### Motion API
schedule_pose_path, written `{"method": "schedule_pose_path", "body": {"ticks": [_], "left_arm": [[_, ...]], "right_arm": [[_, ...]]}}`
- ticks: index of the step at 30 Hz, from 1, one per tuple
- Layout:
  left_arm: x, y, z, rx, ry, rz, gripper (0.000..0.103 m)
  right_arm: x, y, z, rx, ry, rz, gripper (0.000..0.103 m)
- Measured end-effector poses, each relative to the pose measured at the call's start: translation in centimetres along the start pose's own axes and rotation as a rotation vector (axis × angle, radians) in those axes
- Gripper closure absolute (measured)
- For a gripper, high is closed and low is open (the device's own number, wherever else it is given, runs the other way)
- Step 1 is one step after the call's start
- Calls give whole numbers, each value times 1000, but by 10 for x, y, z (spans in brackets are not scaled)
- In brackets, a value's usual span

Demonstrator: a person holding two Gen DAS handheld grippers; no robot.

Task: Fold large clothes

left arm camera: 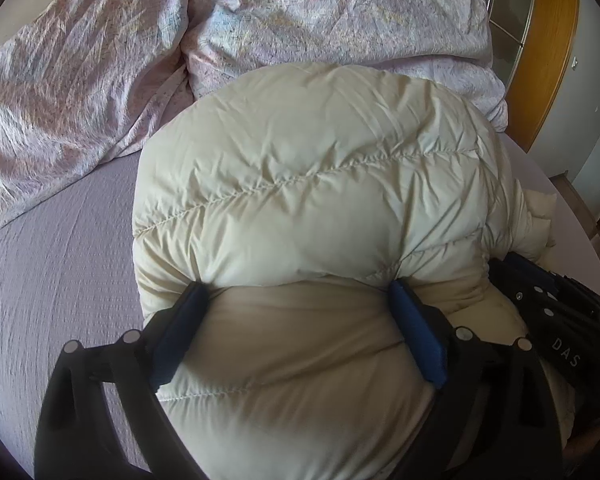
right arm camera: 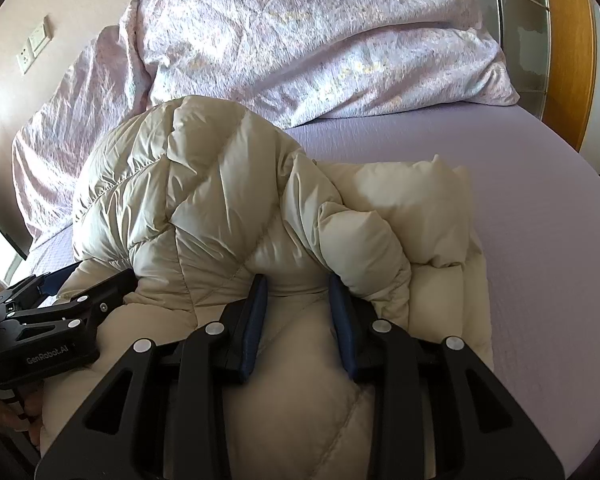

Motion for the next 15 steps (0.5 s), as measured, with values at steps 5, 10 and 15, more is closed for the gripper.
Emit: {"method": "schedule_pose_path", "body": {"ticks": [5,10,15], "left_arm": [[0,0,0,-5,0,5,11],[1,0,0,-5,1,5,10],[1,1,-1,-5,0,10,10]], "right_arm": [[0,0,0,-1,1,4,70],[0,0,0,-6,2,8,70],[0,0,1,-13,5,13,70]]}}
Point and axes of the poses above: each gripper's, at about its wrist camera, not at the fingertips, and y roughly the way its jaws point, z to its right, x to its underside, the point moved 3 cm from there along y, roughly the way its jaws point, and after that the axes turned 1 degree about -z, right-handed, at the moved point
